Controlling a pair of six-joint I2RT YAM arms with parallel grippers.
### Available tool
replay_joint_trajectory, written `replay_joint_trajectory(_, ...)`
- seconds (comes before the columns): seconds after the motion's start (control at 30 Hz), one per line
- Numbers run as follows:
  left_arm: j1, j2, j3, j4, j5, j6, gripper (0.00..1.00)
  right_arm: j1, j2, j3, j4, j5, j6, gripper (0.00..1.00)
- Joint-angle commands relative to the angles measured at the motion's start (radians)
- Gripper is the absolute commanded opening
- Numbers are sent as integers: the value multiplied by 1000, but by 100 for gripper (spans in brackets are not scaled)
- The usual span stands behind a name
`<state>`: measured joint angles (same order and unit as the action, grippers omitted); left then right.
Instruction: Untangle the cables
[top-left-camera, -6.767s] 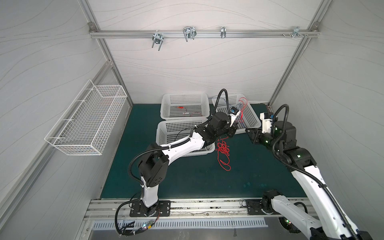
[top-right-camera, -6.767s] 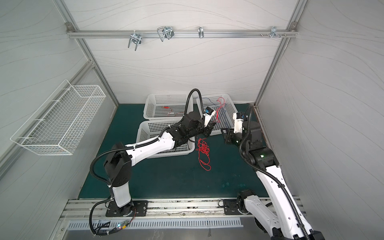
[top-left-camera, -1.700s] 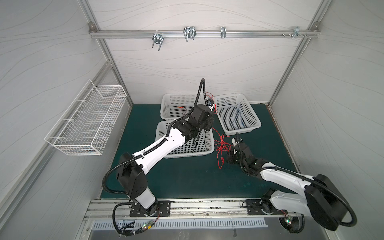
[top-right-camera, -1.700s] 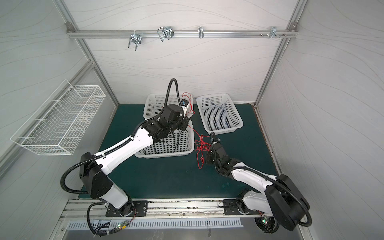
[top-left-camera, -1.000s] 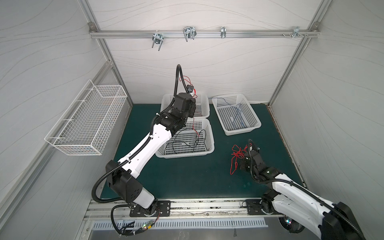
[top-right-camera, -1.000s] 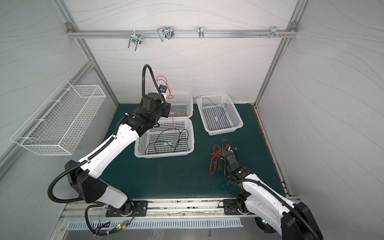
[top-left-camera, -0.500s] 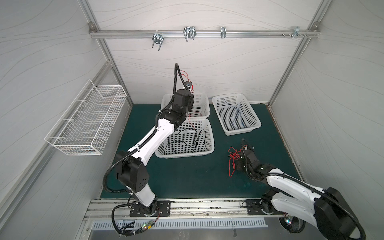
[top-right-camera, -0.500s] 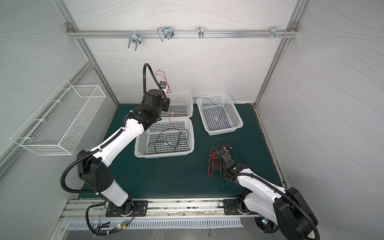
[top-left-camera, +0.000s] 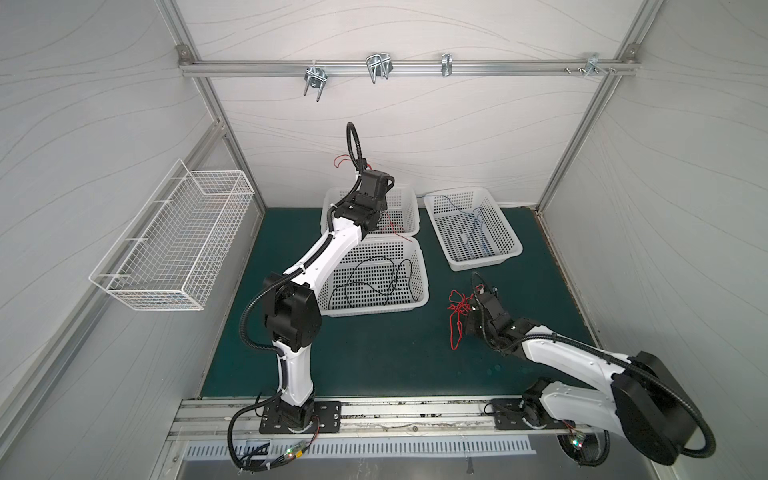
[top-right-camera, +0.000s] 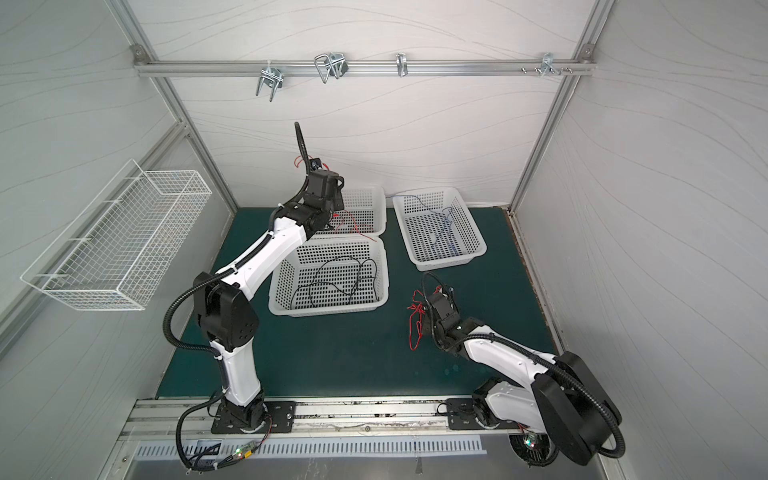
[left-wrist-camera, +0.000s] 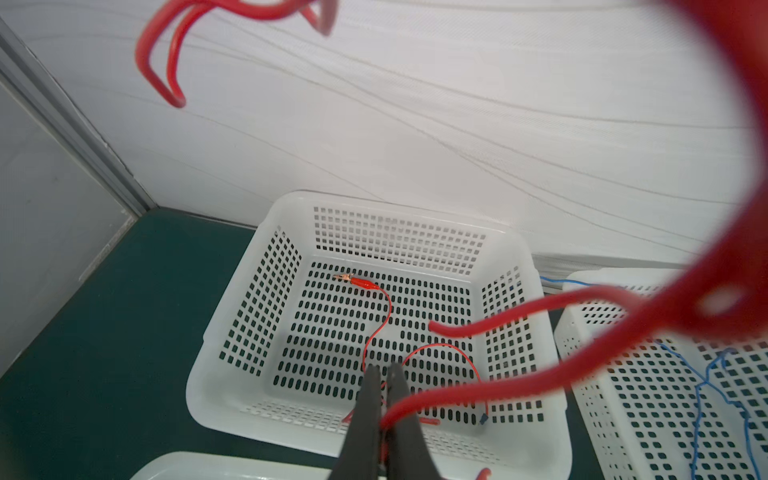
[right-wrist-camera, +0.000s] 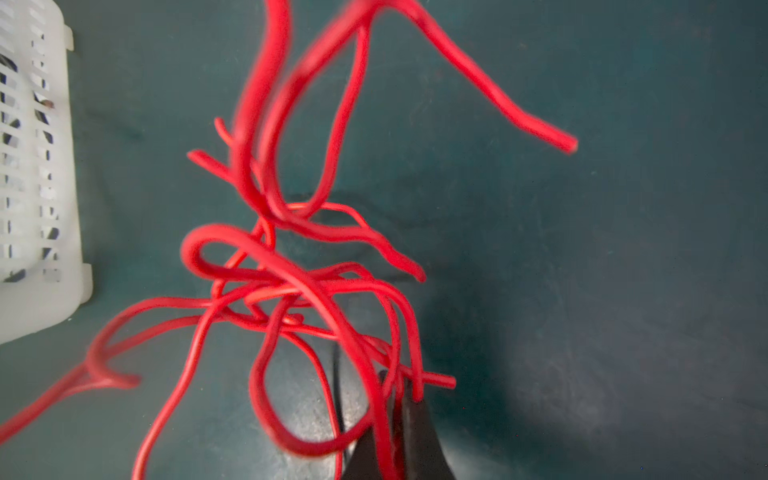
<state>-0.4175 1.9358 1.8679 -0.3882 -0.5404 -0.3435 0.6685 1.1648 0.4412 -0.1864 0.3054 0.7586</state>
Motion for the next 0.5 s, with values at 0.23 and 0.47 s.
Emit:
replay_joint_trajectory(0.23, 52, 141, 102, -33, 30, -220, 0, 19, 48, 36, 28, 2, -4, 0)
replay_joint_trajectory(0.47, 52, 246, 170, -89, 17, -106, 0, 32, 81, 47, 39, 1, -1, 0)
